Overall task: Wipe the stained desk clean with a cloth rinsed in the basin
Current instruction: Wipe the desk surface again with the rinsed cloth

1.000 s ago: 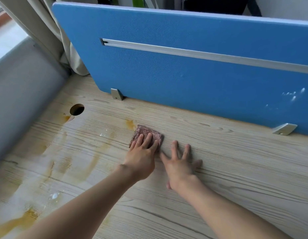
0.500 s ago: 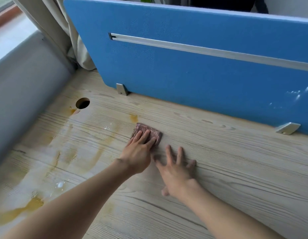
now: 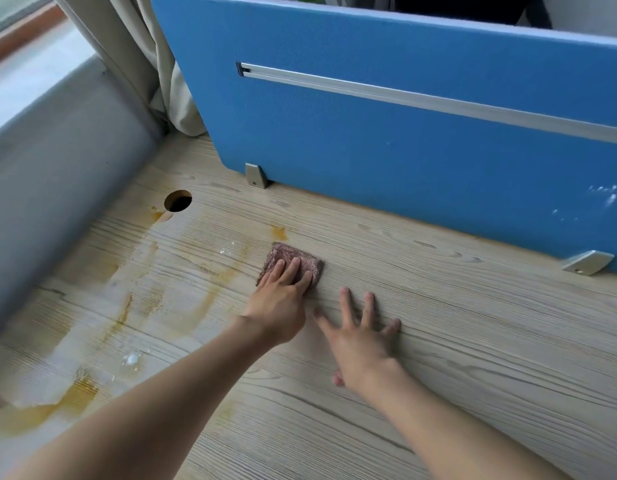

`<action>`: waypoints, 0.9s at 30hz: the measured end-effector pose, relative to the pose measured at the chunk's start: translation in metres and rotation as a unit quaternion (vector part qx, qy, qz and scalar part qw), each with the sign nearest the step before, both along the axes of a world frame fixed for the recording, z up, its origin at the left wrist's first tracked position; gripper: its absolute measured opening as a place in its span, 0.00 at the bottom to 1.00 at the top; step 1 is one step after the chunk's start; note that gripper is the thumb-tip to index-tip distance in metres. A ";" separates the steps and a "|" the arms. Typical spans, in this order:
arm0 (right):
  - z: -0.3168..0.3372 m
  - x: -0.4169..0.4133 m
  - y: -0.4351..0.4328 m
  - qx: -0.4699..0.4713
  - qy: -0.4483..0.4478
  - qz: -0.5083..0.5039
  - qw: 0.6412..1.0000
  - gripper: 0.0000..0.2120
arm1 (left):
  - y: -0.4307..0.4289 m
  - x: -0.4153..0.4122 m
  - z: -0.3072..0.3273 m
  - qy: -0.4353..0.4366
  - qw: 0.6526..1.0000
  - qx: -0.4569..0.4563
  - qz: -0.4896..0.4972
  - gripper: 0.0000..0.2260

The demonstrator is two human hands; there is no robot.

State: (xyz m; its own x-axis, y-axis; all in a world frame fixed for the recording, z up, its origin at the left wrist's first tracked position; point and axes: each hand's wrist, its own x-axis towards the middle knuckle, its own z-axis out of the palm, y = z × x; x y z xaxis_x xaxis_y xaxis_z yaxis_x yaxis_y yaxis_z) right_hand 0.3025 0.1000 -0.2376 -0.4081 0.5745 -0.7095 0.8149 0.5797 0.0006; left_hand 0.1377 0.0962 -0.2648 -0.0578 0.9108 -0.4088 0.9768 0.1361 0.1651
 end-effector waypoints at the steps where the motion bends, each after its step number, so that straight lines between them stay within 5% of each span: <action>1: 0.000 -0.001 0.000 -0.002 0.000 -0.002 1.000 0.53 | -0.007 0.002 -0.004 0.006 1.000 -0.002 -0.013 0.30; 27: -0.002 -0.005 -0.022 0.002 -0.009 0.014 1.000 0.55 | -0.064 0.005 0.008 -0.021 0.999 -0.011 0.025 0.28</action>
